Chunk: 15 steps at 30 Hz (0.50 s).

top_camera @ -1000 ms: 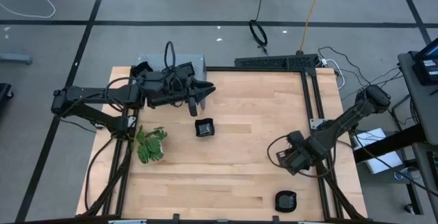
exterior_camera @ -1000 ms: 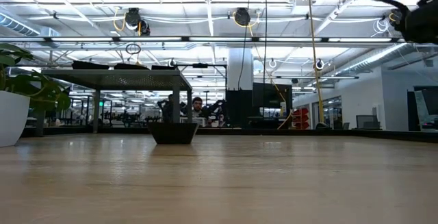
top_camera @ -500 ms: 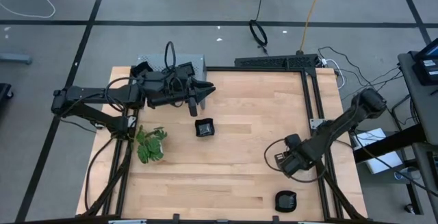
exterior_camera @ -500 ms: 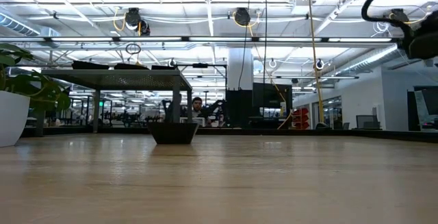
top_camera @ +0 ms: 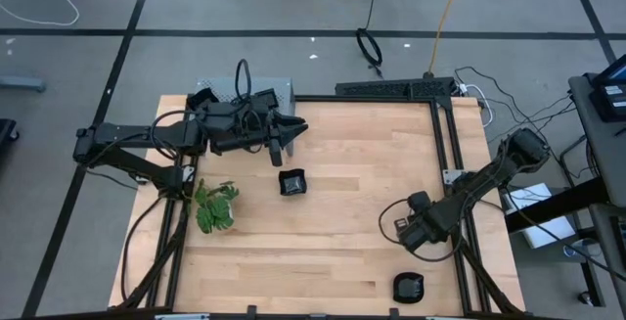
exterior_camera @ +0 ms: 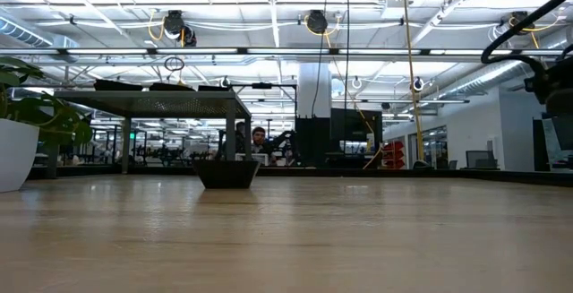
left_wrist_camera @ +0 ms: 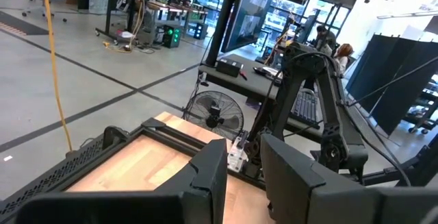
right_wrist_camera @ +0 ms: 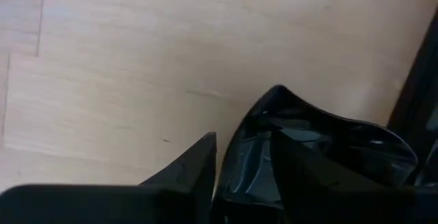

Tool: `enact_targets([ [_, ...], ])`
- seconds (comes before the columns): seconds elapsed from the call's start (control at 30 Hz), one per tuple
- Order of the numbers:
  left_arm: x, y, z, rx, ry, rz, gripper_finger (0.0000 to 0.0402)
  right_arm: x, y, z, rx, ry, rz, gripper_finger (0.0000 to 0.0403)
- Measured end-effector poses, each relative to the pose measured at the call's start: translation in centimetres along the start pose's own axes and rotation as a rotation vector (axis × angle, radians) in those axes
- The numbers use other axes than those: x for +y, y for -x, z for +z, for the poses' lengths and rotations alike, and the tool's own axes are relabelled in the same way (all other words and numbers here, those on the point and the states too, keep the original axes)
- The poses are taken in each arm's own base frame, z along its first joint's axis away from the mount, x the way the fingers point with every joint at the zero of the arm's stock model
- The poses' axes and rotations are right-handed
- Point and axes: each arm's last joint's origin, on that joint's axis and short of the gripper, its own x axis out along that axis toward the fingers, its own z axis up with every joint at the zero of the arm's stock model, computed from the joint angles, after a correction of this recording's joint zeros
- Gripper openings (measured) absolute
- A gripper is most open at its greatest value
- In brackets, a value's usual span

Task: Pick & Place Mini shaped plates
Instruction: Move the distorted square plate to the center of the table

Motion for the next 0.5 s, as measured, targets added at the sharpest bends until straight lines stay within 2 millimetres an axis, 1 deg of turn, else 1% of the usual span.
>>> enact_targets([
  [0.07, 0.0, 0.0, 0.0, 0.000, 0.000, 0.000, 0.0093, 0.0, -0.1, 0.0, 0.001, 0.035, 0.004, 0.0113],
  [0.13, 0.0, 0.0, 0.0, 0.000, 0.001, 0.000, 0.0093, 0.1, -0.2, 0.0, 0.001, 0.065, 0.013, 0.0091],
  [0.3, 0.0, 0.0, 0.0, 0.000, 0.001, 0.000, 0.0093, 0.6, -0.1, -0.2, 0.014, 0.181, 0.067, 0.0016],
  [0.33, 0.0, 0.0, 0.0, 0.000, 0.001, 0.000, 0.0093, 0.7, -0.1, -0.3, 0.019, 0.220, 0.086, 0.0008],
  [0.5, 0.0, 0.0, 0.0, 0.000, 0.013, 0.000, 0.0093, 2.2, 0.3, -0.8, 0.017, 0.424, 0.249, 0.0003],
])
